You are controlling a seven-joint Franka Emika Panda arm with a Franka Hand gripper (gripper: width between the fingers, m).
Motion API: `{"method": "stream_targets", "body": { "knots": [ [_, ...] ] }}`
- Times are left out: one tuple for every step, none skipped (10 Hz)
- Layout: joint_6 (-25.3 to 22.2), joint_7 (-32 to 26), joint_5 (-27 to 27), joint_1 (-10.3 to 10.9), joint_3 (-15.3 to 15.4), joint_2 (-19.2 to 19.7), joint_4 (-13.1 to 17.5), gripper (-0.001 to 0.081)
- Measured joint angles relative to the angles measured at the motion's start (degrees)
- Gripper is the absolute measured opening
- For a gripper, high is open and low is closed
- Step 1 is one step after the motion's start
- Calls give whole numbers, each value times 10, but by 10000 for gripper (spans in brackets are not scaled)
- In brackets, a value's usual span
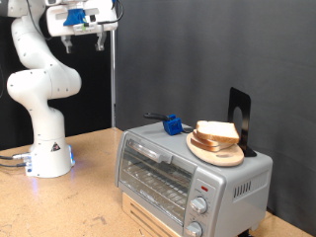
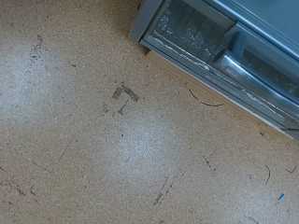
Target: Make a piece of toast with the oven
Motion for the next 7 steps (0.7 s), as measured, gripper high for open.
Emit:
{"method": "stream_targets", "body": {
  "knots": [
    [-10,9,3,-1,0,0,1,682],
    [8,-39,30,10,-11,-2,-1,682],
    [47,-98,55,28,-33,-7,-10,682],
    [98,-160,72,48,-53,-10,-24,682],
    [158,-224,82,68,-73,-8,-41,682],
    [219,-293,83,88,-93,1,-58,682],
    [281,-355,71,101,-108,18,-72,682]
  ]
}}
